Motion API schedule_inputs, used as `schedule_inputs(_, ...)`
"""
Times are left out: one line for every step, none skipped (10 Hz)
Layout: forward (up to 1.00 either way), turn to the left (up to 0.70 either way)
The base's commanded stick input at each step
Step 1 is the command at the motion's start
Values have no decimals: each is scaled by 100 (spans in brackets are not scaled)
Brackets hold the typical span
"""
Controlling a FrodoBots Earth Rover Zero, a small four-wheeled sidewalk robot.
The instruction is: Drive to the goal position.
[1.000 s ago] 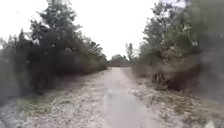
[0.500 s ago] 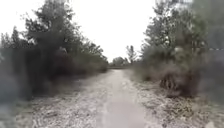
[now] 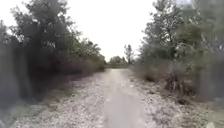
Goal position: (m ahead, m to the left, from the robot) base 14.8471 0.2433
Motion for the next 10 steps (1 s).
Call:
schedule_inputs(70, 0)
schedule_inputs(70, 0)
schedule_inputs(70, 0)
schedule_inputs(70, 0)
schedule_inputs(70, 0)
schedule_inputs(70, 0)
schedule_inputs(70, 0)
schedule_inputs(70, 0)
schedule_inputs(70, 0)
schedule_inputs(70, 0)
